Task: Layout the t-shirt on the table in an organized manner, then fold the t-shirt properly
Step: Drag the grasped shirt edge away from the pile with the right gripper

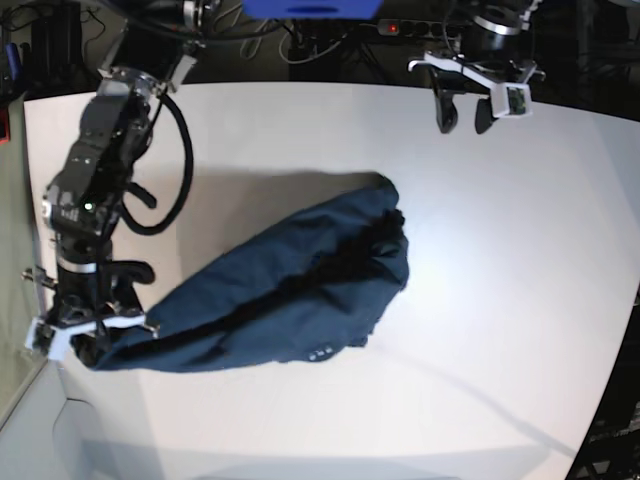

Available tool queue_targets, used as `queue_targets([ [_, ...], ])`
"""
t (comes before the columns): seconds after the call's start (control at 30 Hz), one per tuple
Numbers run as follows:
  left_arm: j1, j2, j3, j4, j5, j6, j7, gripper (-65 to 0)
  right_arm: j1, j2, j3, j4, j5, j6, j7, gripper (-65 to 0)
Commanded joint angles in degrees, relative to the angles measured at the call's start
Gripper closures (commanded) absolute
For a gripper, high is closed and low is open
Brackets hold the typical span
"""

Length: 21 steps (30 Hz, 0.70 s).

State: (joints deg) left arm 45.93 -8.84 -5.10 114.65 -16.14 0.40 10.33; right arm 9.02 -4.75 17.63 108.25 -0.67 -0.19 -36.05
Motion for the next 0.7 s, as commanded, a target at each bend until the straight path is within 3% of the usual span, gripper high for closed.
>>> queue_targets([
  [0.0,0.0,0.1,0.0,1.1,-0.2,-0.1,-1.4,-30.6,1.1,0.1,1.0,-1.3,0.5,0.2,1.0,0.0],
  [0.1,-1.1,0.1,0.4,1.3,-0.2,-0.2,-1.6,-30.6,1.7,2.1,3.8,-8.8,0.5,0.3,1.0,-2.8],
  [0.23,-3.6,-0.4,2.9,1.4,-0.2,-0.2,-1.7,-30.6,0.3,3.8,5.2,-15.0,0.5,0.5,0.9,-18.4],
  [0.43,-9.6,0.1,3.9,1.2,0.2,0.3,-1.1,-30.6,-5.6,4.4,5.0,-11.1,0.6,0.6,1.0,-40.9],
  [0.6,-17.1,0.2,3.7,0.5,-0.1,0.3,-1.1,-30.6,-10.1,3.4,4.8,-5.7,2.6,0.7,1.0,-43.7],
  [0.67,-20.0,0.2,3.6,-0.6,-0.1,0.3,1.4,-30.6,-12.1,3.4,4.8,-3.5,4.7,0.7,1.0,-43.7],
])
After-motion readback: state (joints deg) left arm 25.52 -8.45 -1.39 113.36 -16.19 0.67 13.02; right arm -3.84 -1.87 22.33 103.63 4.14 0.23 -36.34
